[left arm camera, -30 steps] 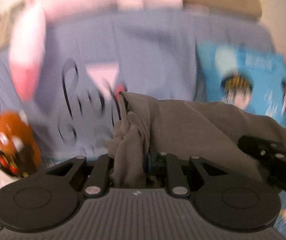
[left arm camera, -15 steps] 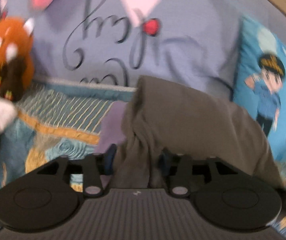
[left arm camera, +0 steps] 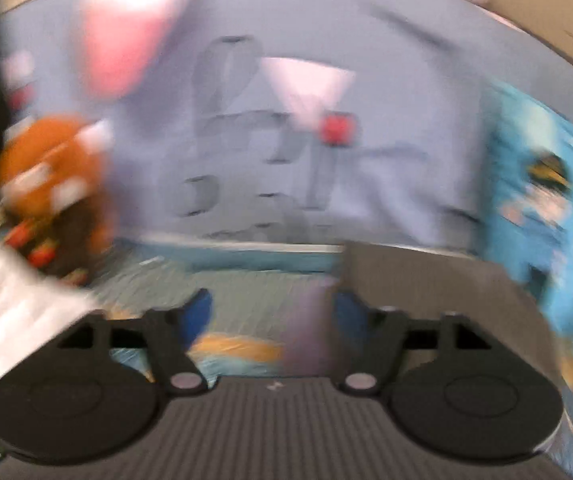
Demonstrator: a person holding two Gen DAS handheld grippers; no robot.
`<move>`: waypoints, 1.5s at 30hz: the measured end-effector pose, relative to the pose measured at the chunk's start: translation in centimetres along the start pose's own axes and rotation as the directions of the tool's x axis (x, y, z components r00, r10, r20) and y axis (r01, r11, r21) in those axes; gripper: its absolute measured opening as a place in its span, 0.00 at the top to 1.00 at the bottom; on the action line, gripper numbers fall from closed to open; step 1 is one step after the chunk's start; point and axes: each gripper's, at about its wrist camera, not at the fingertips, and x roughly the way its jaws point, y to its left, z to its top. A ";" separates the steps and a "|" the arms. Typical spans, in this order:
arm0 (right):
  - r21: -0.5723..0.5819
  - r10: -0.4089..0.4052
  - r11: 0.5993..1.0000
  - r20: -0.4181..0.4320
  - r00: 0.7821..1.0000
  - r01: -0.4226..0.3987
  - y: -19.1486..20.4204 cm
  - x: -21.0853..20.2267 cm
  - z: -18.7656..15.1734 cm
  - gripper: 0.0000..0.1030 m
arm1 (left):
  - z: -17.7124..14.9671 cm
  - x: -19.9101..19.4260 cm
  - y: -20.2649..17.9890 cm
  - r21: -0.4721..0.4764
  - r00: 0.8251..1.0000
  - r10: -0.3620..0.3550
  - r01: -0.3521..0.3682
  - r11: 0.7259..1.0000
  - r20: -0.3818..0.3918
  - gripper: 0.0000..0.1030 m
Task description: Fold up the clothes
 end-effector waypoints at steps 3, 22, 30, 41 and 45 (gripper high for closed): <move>-0.138 0.049 0.989 -0.028 0.998 -0.052 1.5 2.2 0.6 0.62 | 0.9 1.6 -4.1 0.148 0.995 -0.096 0.099 0.984 -0.027 0.14; -0.245 0.058 0.961 -0.273 0.960 -0.127 0.8 11.6 -2.3 0.70 | -2.1 12.1 -6.7 0.198 0.967 -0.034 0.086 0.976 -0.251 0.00; -0.251 0.041 0.962 -0.262 0.964 -0.109 1.9 10.9 -0.7 0.66 | -1.2 10.6 -7.0 0.156 0.971 -0.006 0.044 0.987 -0.238 0.04; -0.289 -0.035 0.957 -0.044 0.998 0.020 4.1 -3.9 -0.7 0.00 | -1.7 -5.2 -6.5 0.215 0.994 -0.006 0.028 0.976 -0.106 0.00; -0.249 -0.098 0.964 -0.029 0.995 0.087 4.7 -9.6 -2.3 0.00 | -4.2 -10.7 -7.2 0.157 0.988 -0.003 0.028 0.987 -0.152 0.00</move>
